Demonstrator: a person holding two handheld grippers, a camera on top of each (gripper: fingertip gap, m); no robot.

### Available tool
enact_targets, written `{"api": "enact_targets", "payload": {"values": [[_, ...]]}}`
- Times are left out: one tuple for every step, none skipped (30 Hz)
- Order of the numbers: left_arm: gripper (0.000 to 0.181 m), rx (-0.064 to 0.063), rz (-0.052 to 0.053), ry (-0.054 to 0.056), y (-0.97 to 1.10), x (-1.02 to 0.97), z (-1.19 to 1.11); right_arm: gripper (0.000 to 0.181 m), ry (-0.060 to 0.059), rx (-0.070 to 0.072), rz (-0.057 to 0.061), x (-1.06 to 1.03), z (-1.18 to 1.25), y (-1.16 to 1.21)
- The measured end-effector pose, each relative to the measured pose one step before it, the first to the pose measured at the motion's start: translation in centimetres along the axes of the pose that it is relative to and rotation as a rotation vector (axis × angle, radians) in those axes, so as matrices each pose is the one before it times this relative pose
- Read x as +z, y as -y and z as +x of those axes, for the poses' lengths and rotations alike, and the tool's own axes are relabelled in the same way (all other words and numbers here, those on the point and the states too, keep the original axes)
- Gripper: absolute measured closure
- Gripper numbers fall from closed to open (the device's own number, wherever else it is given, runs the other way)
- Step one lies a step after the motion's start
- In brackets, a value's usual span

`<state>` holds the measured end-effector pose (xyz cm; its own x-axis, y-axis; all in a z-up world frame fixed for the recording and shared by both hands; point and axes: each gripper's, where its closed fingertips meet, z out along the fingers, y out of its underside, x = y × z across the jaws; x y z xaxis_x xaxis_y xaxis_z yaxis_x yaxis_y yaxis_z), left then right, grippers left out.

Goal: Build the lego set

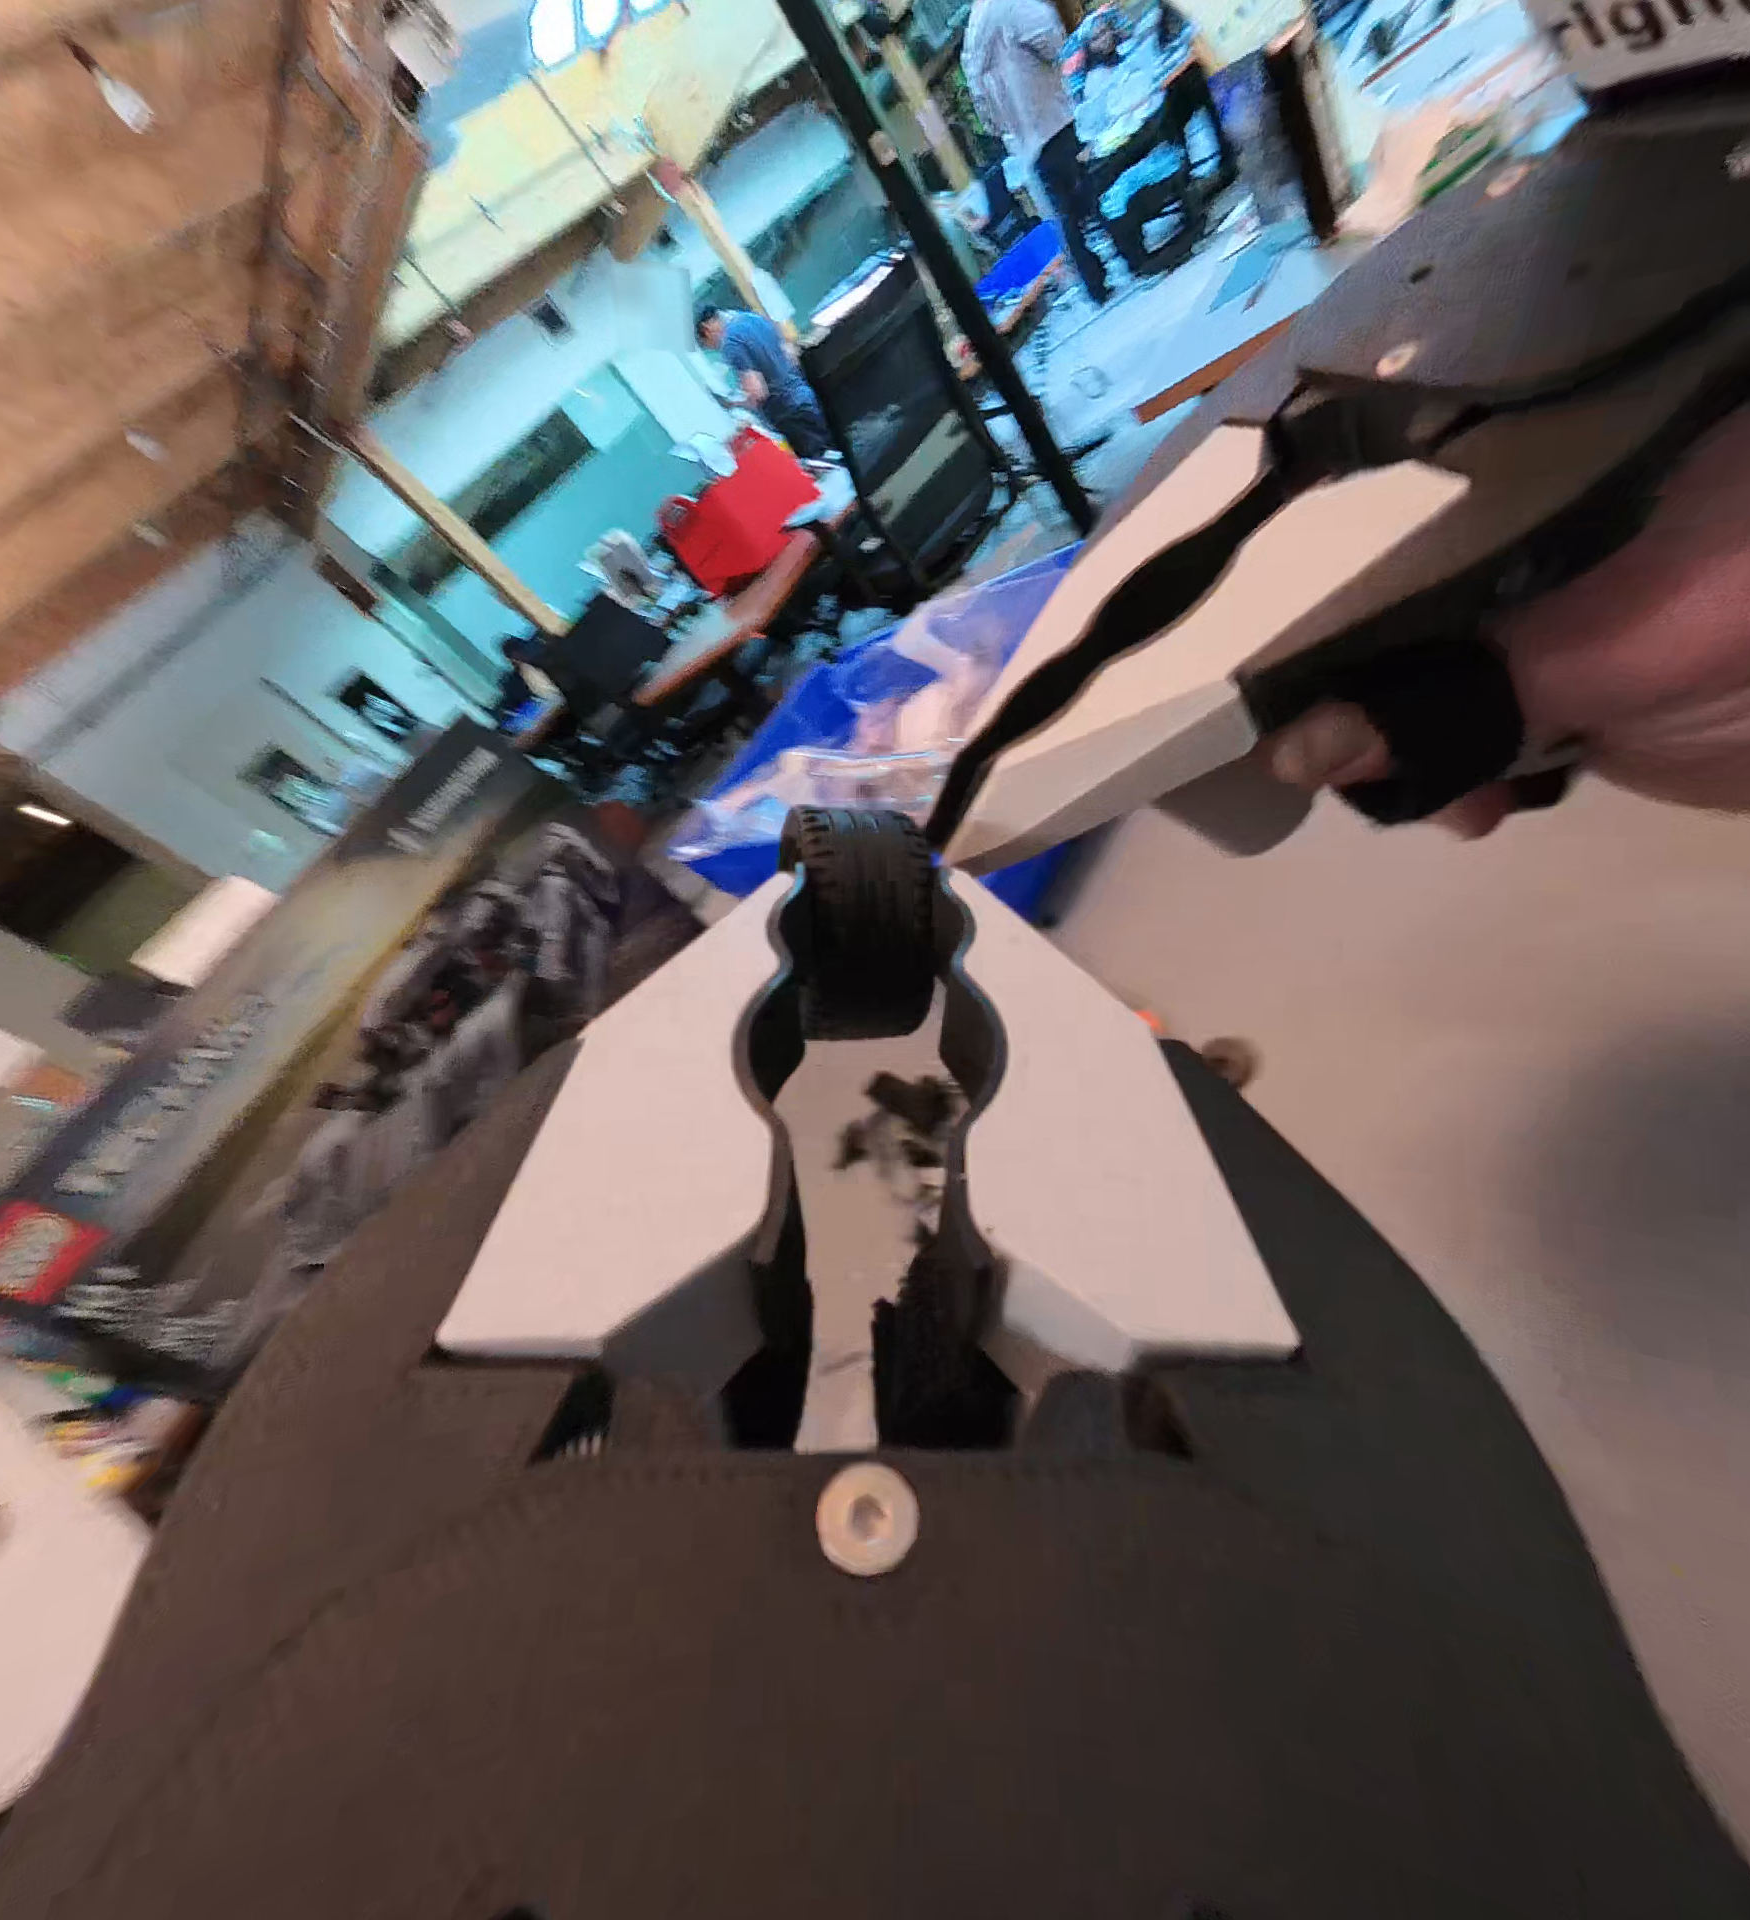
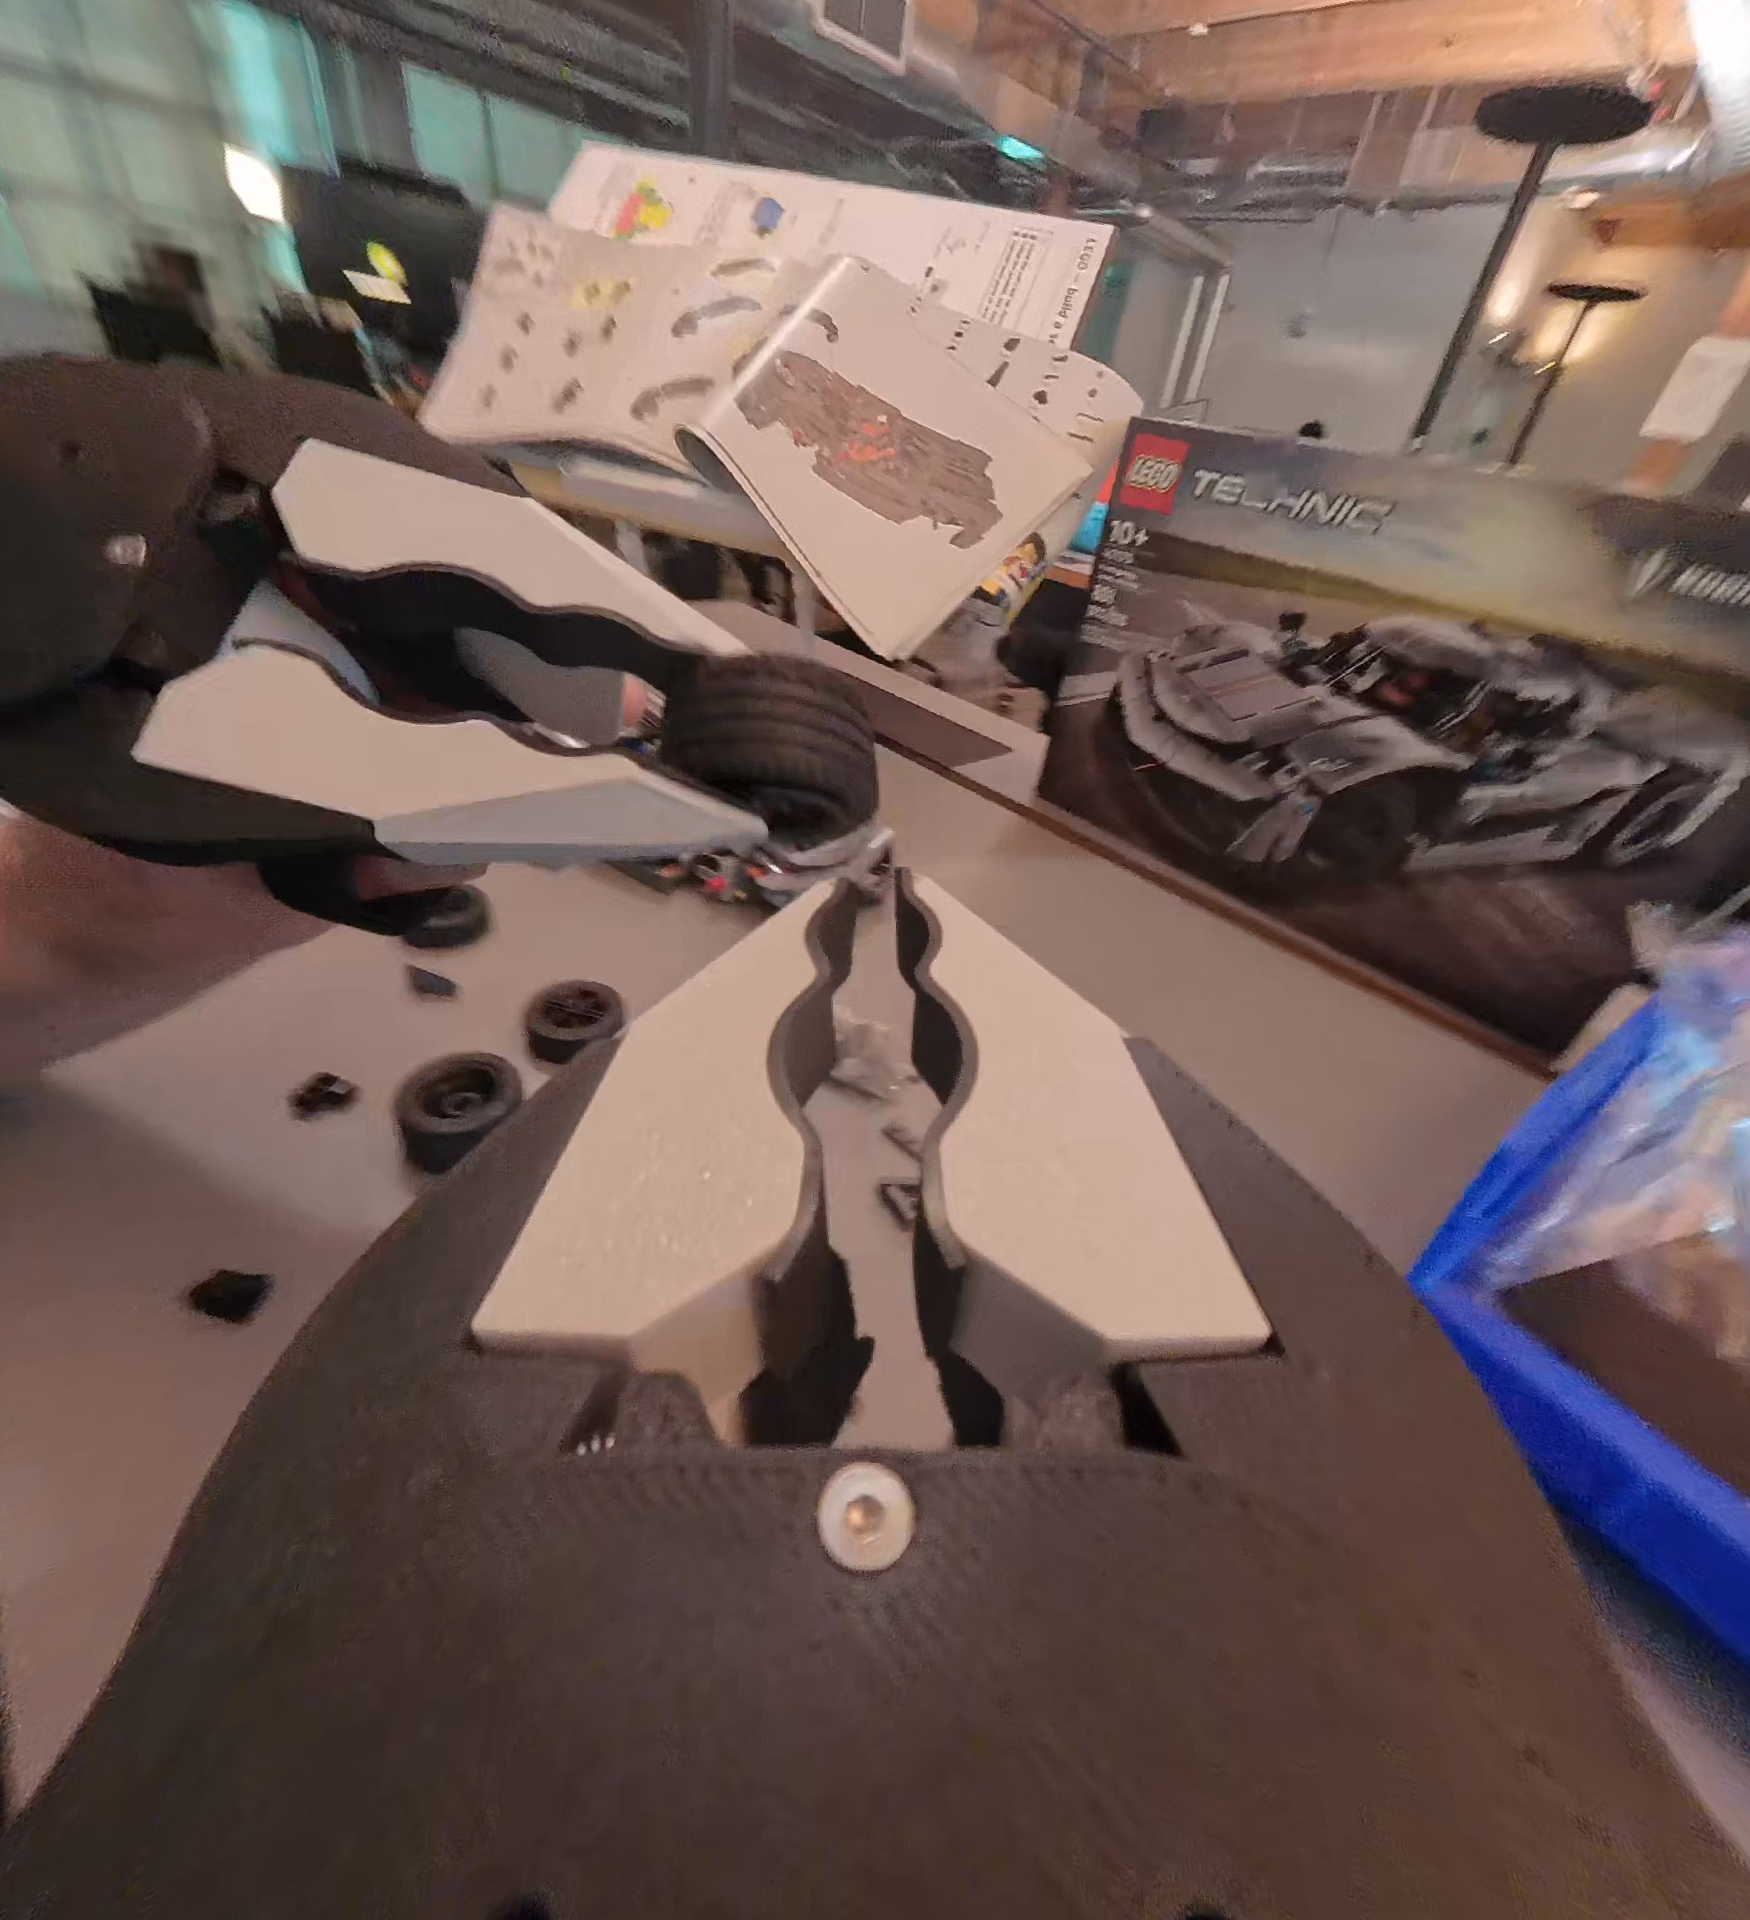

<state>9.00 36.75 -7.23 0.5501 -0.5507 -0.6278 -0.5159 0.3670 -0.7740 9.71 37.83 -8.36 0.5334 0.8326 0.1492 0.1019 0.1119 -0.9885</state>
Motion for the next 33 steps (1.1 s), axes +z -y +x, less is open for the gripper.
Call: {"api": "enact_targets", "payload": {"values": [[0.162,0.0922,-0.0125,0.0520,0.079,-0.222,-0.366,0.171,0.0393,0.0768,0.0233,-0.431,0.133,-0.182],[0.162,0.1105,-0.0214,0.0490,-0.043,-0.127,-0.171,0.166,0.0551,0.0962,0.0315,-0.410,-0.073,-0.031],[0.161,0.1199,-0.0075,0.0316,0.115,-0.062,0.272,0.162,0.0617,0.0997,0.0318,-0.338,-0.220,0.047],[0.162,0.1156,-0.0024,0.0169,0.203,-0.009,0.540,0.156,0.0740,0.0973,0.0338,-0.241,-0.481,0.155],[0.162,0.1037,-0.0019,0.0206,0.234,-0.017,0.413,0.149,0.0828,0.0907,0.0337,-0.126,-0.709,0.220],[0.162,0.0890,-0.0016,0.0080,0.203,0.003,0.468,0.144,0.0648,0.0738,0.0282,-0.025,-0.546,0.179],[0.162,0.0662,0.0009,-0.0006,0.163,-0.038,0.416,0.143,0.0341,0.0499,0.0226,-0.032,-0.187,0.101],[0.161,0.0498,0.0149,0.0072,0.259,-0.166,0.115,0.144,0.0184,0.0360,0.0148,-0.048,-0.006,0.032],[0.162,0.0395,0.0108,0.0055,0.230,-0.194,0.023,0.145,0.0252,0.0376,0.0110,-0.006,-0.100,-0.007],[0.161,0.0442,0.0070,0.0004,0.247,-0.134,0.146,0.145,0.0326,0.0445,0.0059,0.116,-0.196,-0.096],[0.161,0.0416,0.0076,0.0027,0.309,-0.095,0.178,0.144,0.0336,0.0413,0.0001,0.252,-0.237,-0.231],[0.161,0.0344,0.0167,-0.0012,0.458,-0.104,0.272,0.142,0.0212,0.0308,-0.0021,0.332,-0.086,-0.271],[0.161,0.0362,0.0047,-0.0034,0.260,-0.045,0.288,0.141,0.0101,0.0233,-0.0036,0.254,0.054,-0.271],[0.161,0.0270,-0.0039,0.0036,-0.045,-0.024,0.060,0.145,0.0051,0.0185,0.0047,0.045,0.094,-0.047],[0.162,0.0134,0.0086,-0.0056,-0.038,-0.054,0.086,0.149,-0.0006,0.0109,0.0045,-0.112,0.108,0.052],[0.162,0.0079,0.0117,-0.0027,-0.022,-0.064,0.057,0.156,-0.0049,-0.0010,0.0045,-0.139,0.101,0.103],[0.162,0.0239,0.0067,-0.0015,-0.012,-0.049,0.084,0.156,-0.0055,-0.0062,-0.0015,-0.073,0.077,0.001],[0.162,0.0219,-0.0009,-0.0024,-0.038,-0.006,0.105,0.158,-0.0050,-0.0064,-0.0028,0.003,0.051,-0.055],[0.161,0.0067,0.0080,-0.0049,0.101,-0.050,0.081,0.160,-0.0019,-0.0096,-0.0001,0.042,-0.029,-0.039],[0.161,0.0064,0.0048,-0.0114,0.039,-0.021,0.160,0.170,0.0044,-0.0134,0.0073,0.033,-0.131,0.063],[0.161,0.0101,-0.0010,0.0059,-0.063,-0.008,-0.064,0.170,-0.0034,-0.0132,0.0095,0.063,-0.025,0.078],[0.161,0.0119,-0.0067,-0.0082,-0.162,0.011,0.136,0.168,-0.0207,-0.0159,-0.0020,0.111,0.202,-0.106],[0.161,0.0070,0.0004,-0.0082,-0.072,-0.057,0.151,0.162,-0.0275,-0.0170,-0.0099,0.069,0.256,-0.161],[0.162,0.0095,0.0101,0.0059,0.067,-0.139,-0.062,0.150,-0.0224,-0.0016,-0.0117,-0.045,0.283,-0.080],[0.161,0.0091,-0.0006,0.0021,-0.040,-0.115,-0.107,0.143,-0.0134,0.0097,-0.0017,-0.174,0.265,0.098],[0.161,0.0062,-0.0098,-0.0026,-0.161,-0.040,-0.135,0.143,-0.0037,0.0082,0.0112,-0.276,0.138,0.268],[0.161,0.0124,0.0144,-0.0024,0.146,-0.123,-0.102,0.143,0.0021,0.0120,-0.0044,-0.183,0.074,0.052],[0.161,0.0209,0.0062,-0.0079,0.068,-0.046,0.020,0.142,0.0042,0.0177,-0.0182,-0.024,0.064,-0.150],[0.161,0.0277,-0.0004,-0.0141,0.024,0.030,0.213,0.141,0.0067,0.0159,-0.0266,0.120,0.027,-0.300],[0.161,0.0301,0.0156,-0.0199,0.228,-0.021,0.363,0.137,0.0147,0.0169,-0.0446,0.290,-0.058,-0.608],[0.161,0.0330,0.0167,-0.0246,0.263,-0.035,0.451,0.134,0.0237,0.0231,-0.0396,0.337,-0.121,-0.579],[0.161,0.0295,0.0014,-0.0194,0.054,0.029,0.349,0.130,0.0143,0.0202,-0.0227,0.274,0.018,-0.378],[0.161,0.0177,0.0000,-0.0202,0.002,0.041,0.271,0.130,0.0036,0.0101,-0.0204,0.194,0.122,-0.362]]}}
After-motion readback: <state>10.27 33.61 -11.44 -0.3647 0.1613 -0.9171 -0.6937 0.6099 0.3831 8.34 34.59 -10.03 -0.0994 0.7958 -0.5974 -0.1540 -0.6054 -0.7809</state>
